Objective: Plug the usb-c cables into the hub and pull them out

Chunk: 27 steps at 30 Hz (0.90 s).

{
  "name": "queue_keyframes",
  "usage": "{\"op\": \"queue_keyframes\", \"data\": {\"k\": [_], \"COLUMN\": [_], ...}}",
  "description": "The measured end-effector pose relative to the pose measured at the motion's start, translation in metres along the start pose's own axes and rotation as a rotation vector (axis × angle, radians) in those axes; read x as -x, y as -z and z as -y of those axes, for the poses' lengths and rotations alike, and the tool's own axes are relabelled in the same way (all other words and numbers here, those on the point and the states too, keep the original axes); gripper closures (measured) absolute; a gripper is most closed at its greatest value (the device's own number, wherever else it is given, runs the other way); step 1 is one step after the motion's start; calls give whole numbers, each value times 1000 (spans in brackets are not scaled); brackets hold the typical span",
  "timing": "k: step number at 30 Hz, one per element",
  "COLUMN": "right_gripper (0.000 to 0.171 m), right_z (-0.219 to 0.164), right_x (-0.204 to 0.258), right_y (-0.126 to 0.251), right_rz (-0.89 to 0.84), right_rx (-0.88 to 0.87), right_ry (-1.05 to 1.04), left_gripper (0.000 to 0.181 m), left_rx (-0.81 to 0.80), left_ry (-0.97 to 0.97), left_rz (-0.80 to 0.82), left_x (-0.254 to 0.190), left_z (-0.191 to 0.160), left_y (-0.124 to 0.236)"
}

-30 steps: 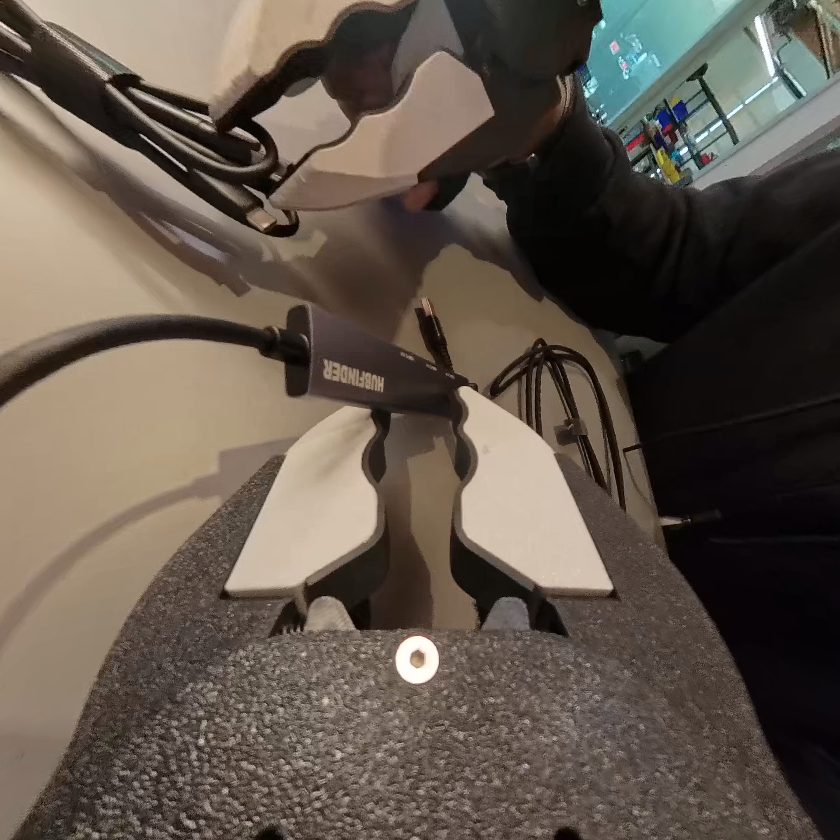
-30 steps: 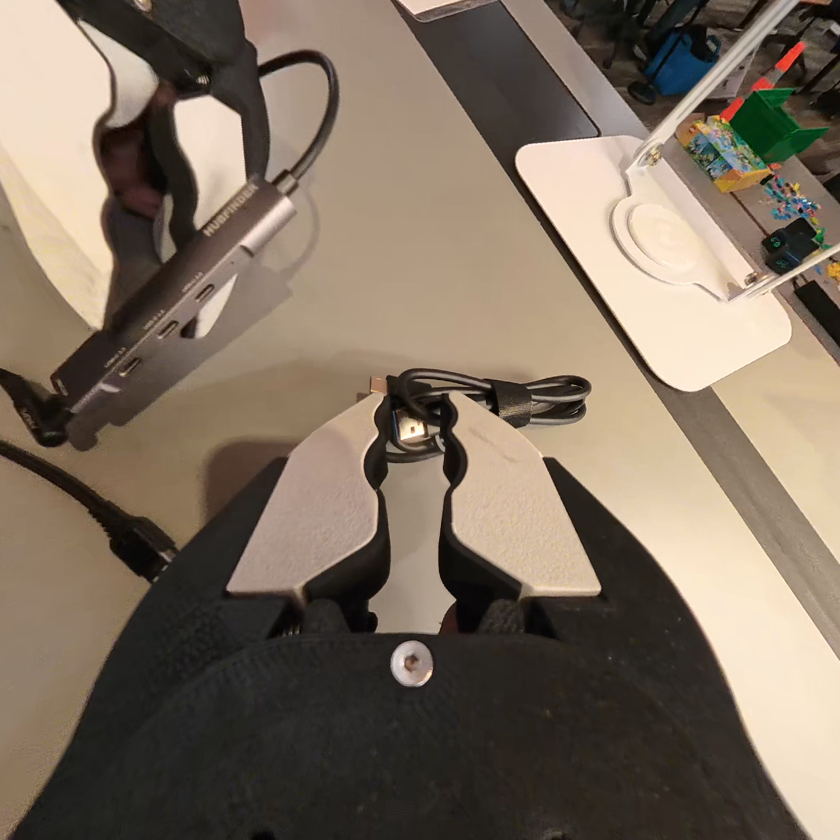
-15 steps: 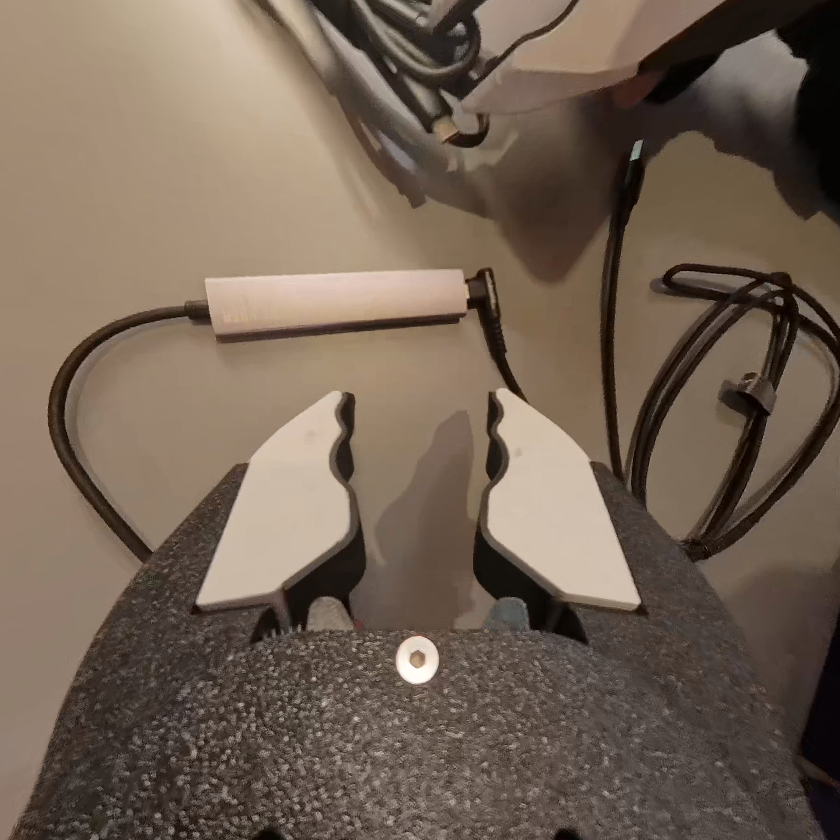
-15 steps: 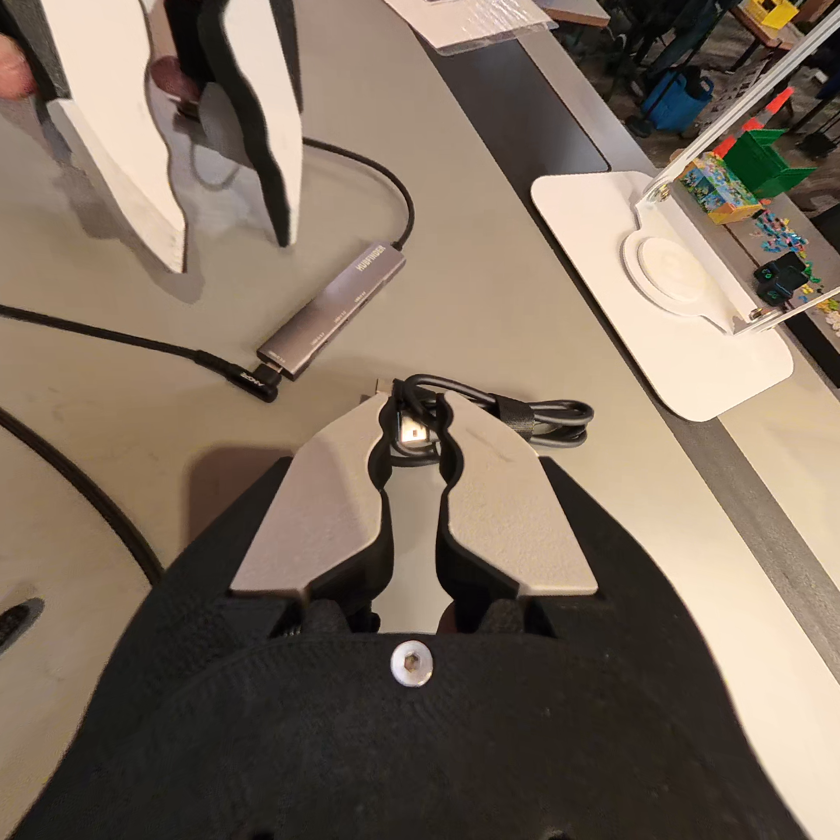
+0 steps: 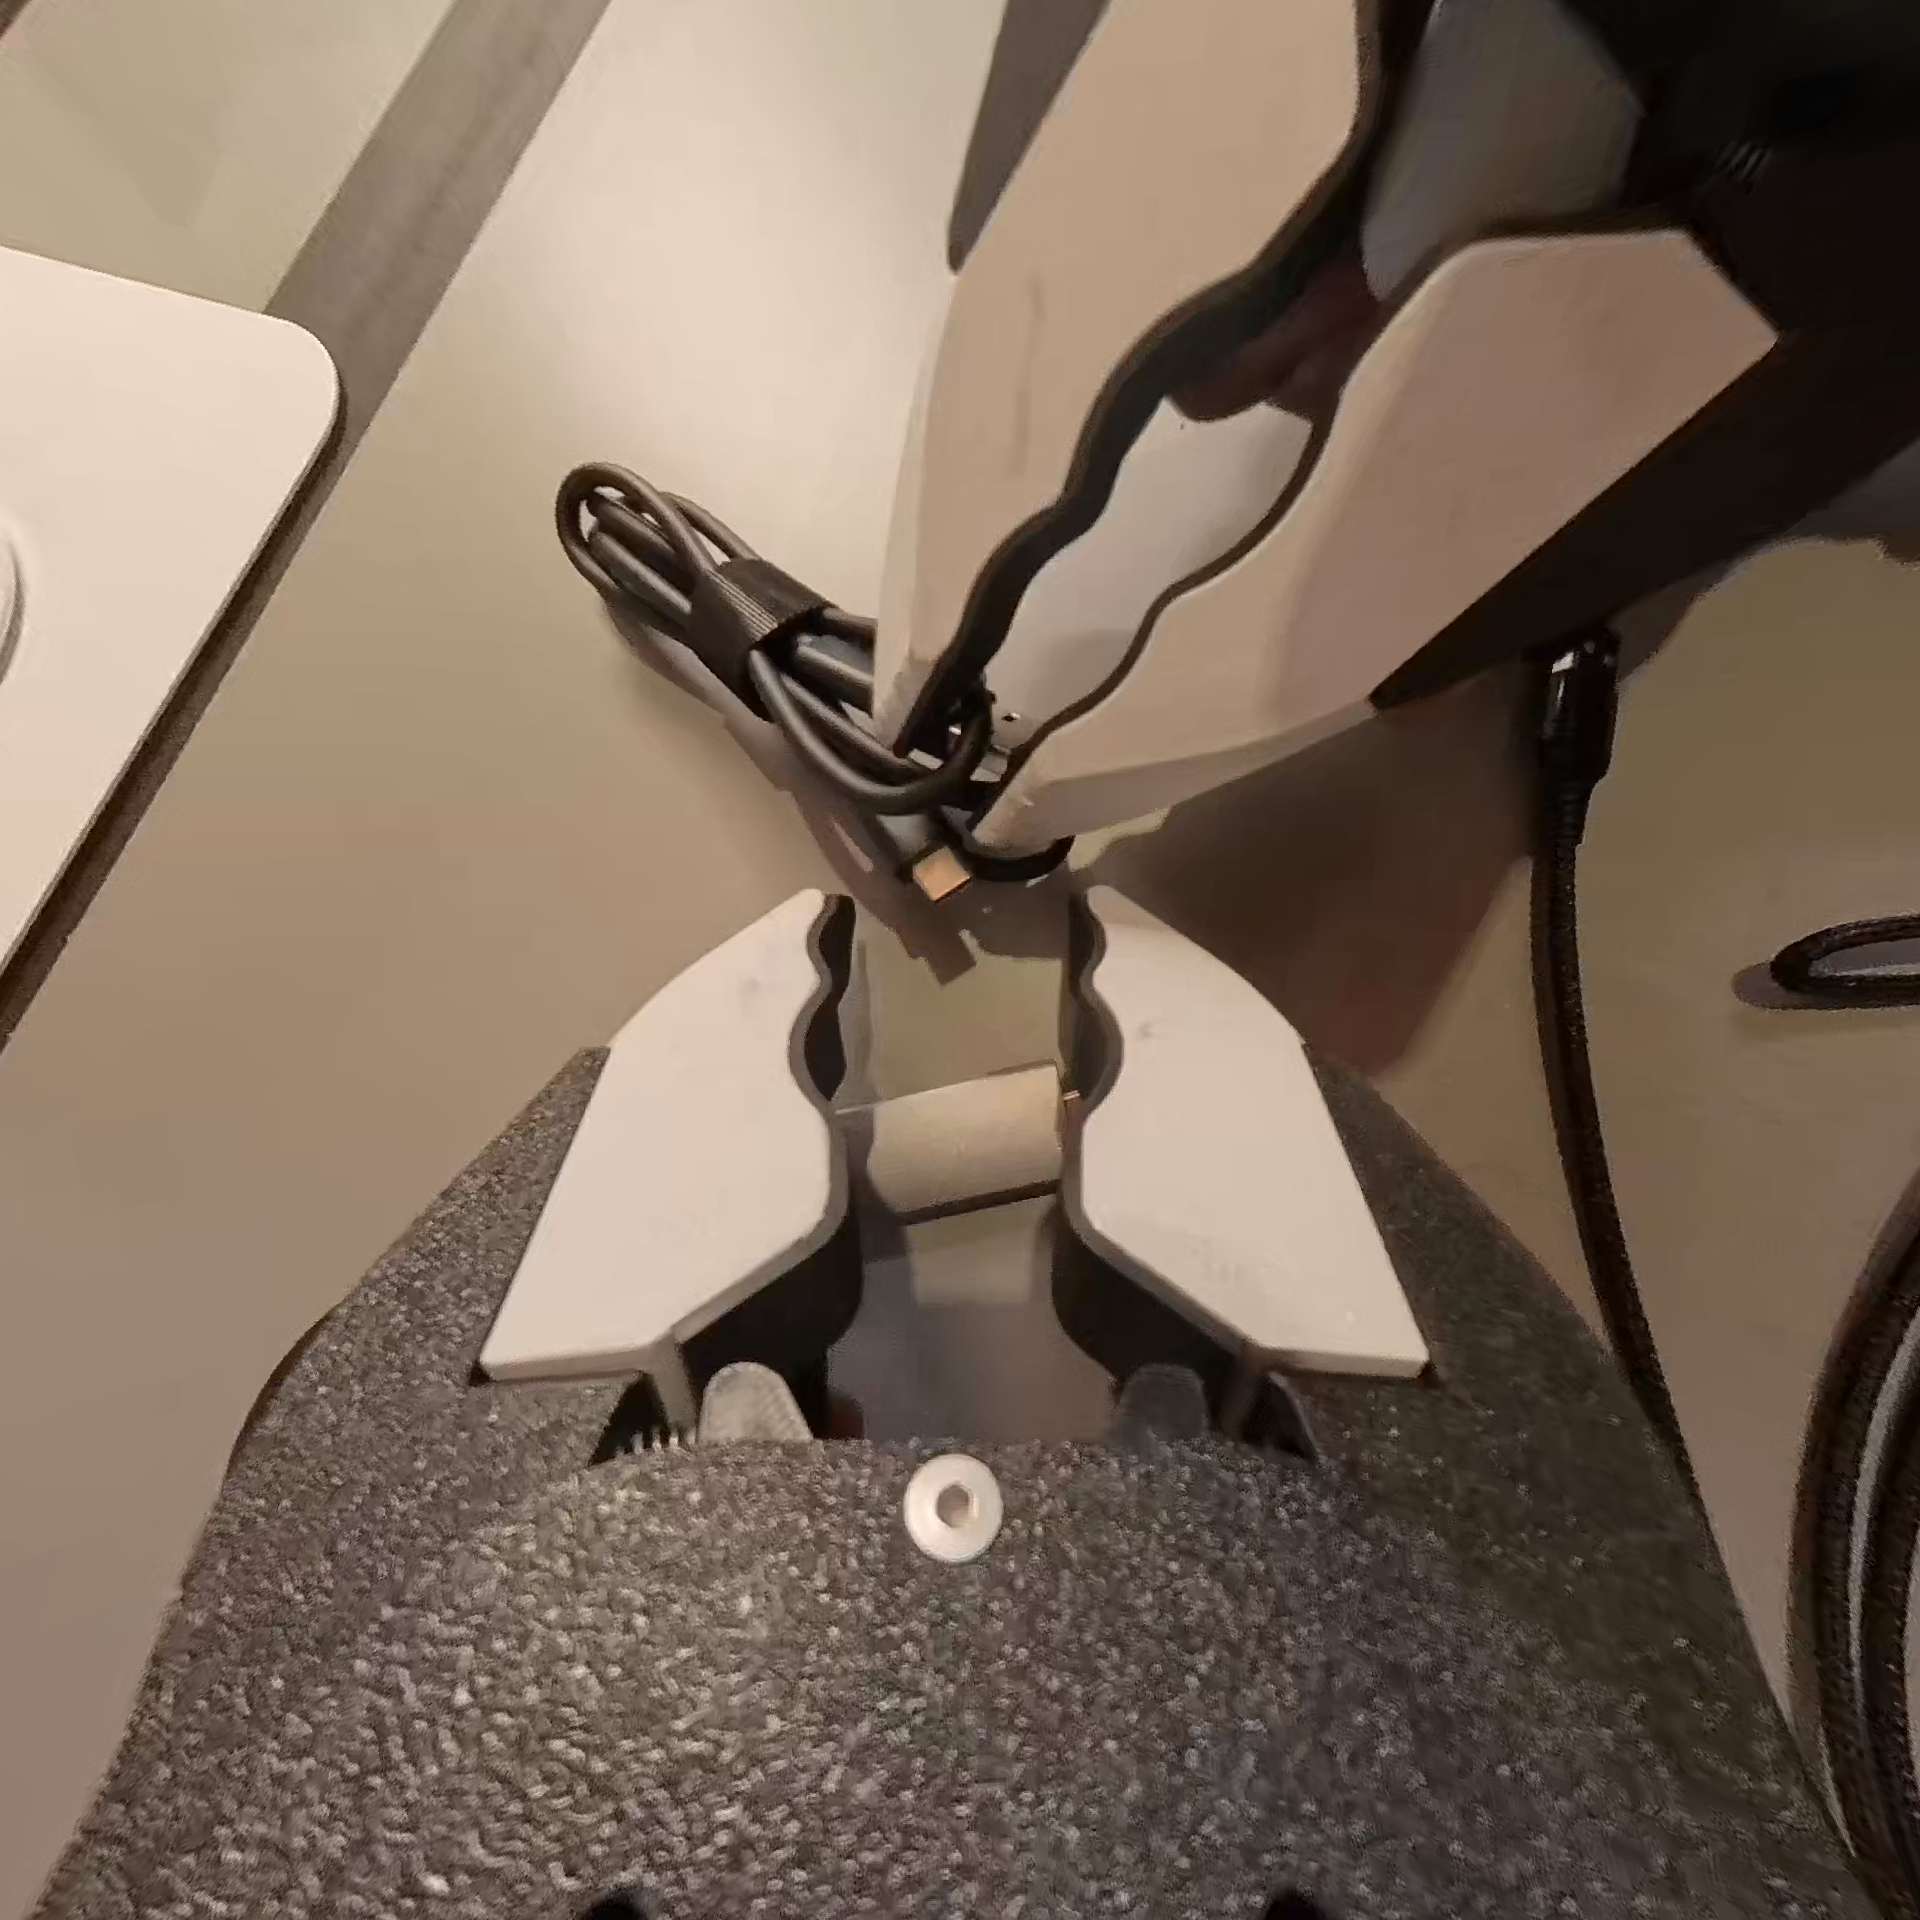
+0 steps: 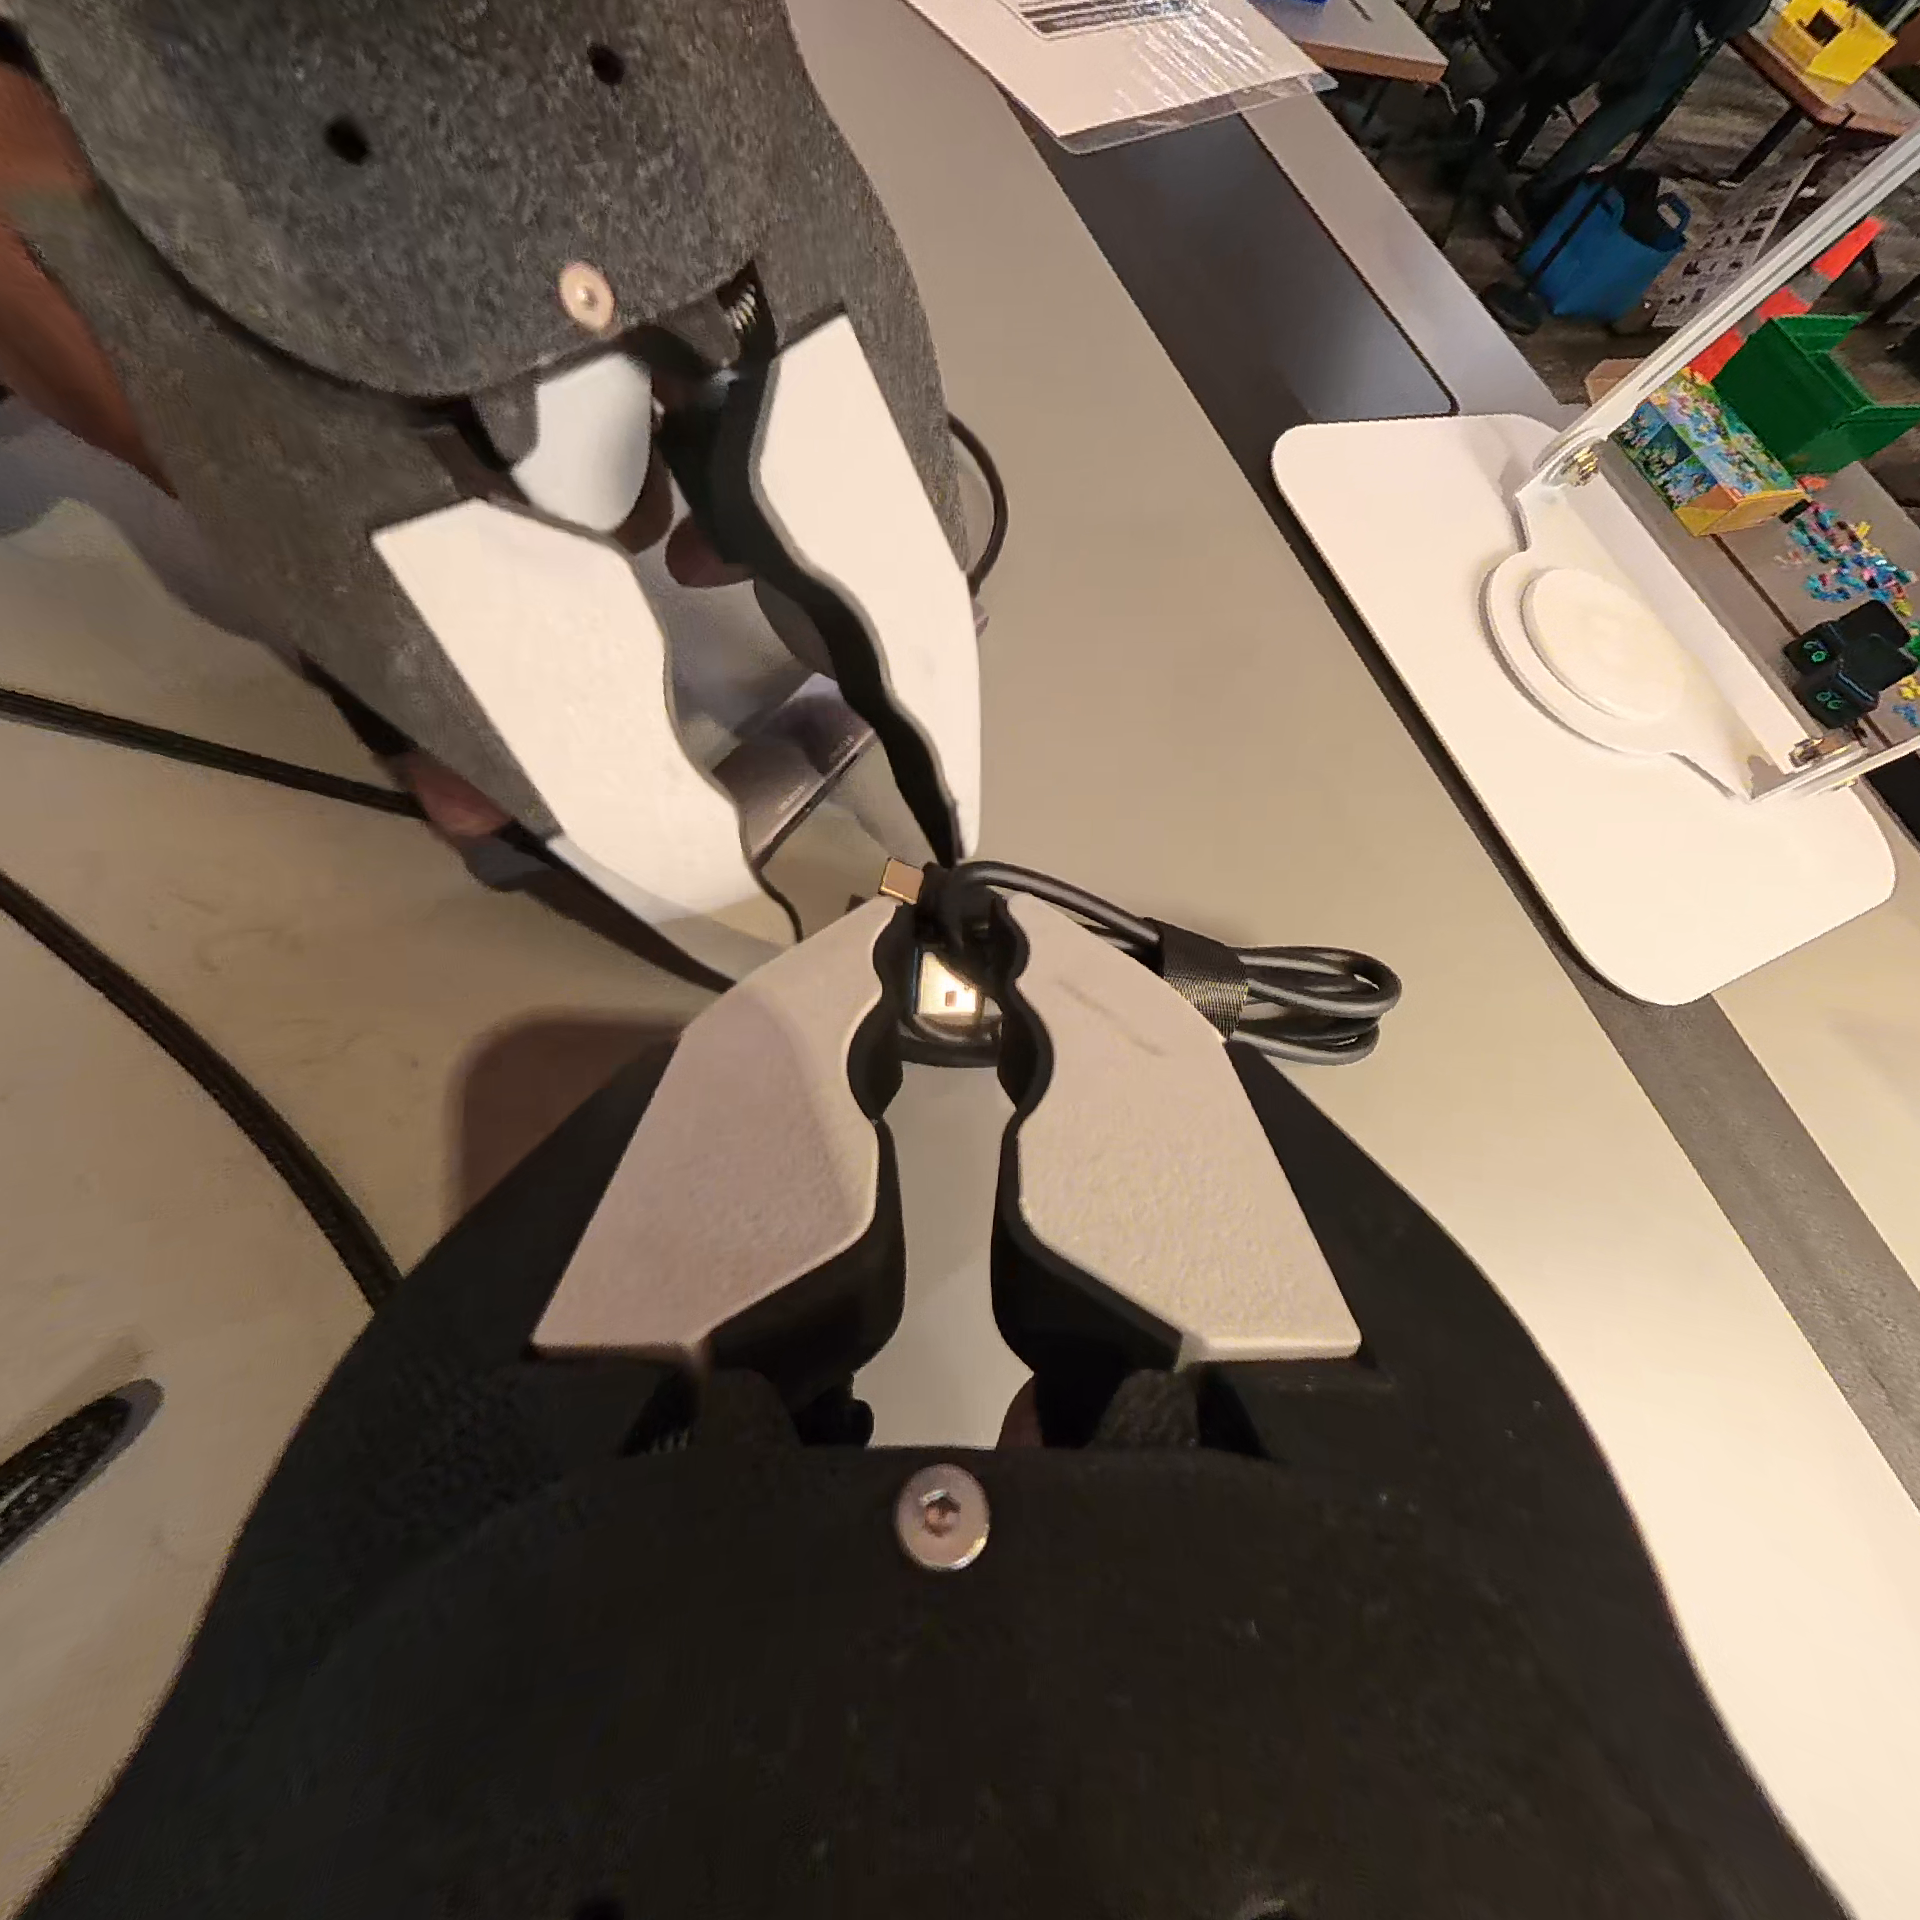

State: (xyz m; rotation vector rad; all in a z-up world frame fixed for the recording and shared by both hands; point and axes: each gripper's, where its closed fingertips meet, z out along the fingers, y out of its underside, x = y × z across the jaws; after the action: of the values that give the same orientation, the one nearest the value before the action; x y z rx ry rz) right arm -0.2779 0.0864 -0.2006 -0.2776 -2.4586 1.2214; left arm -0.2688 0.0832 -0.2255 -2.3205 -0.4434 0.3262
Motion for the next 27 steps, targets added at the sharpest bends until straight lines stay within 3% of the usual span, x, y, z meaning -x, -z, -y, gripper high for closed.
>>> {"op": "queue_keyframes", "data": {"k": [5,8,11,16,23,27], "right_gripper": [160,160,161,160,122,113], "right_z": [2,0,-2,-2,-6,-14], "right_x": [2,5,6,7,-4,-7], "right_y": [0,-3,-6,-5,3,-4], "right_rz": [14,28,30,32,-14,-65], "right_rx": [-12,-7,0,-5,-15,39], "right_ry": [-3,-2,-2,17,85,174], "left_gripper": [142,150,169,171,179,179], "left_rx": [-87,-116,-108,-117,-194,-198], "left_ry": [86,97,65,64,87,53], "left_rz": [-65,-61,-41,-32,-99,-127], "left_x": [2,4,4,6,5,0], "left_z": [6,9,5,6,11,11], "left_y": [8,9,7,8,19,21]}}
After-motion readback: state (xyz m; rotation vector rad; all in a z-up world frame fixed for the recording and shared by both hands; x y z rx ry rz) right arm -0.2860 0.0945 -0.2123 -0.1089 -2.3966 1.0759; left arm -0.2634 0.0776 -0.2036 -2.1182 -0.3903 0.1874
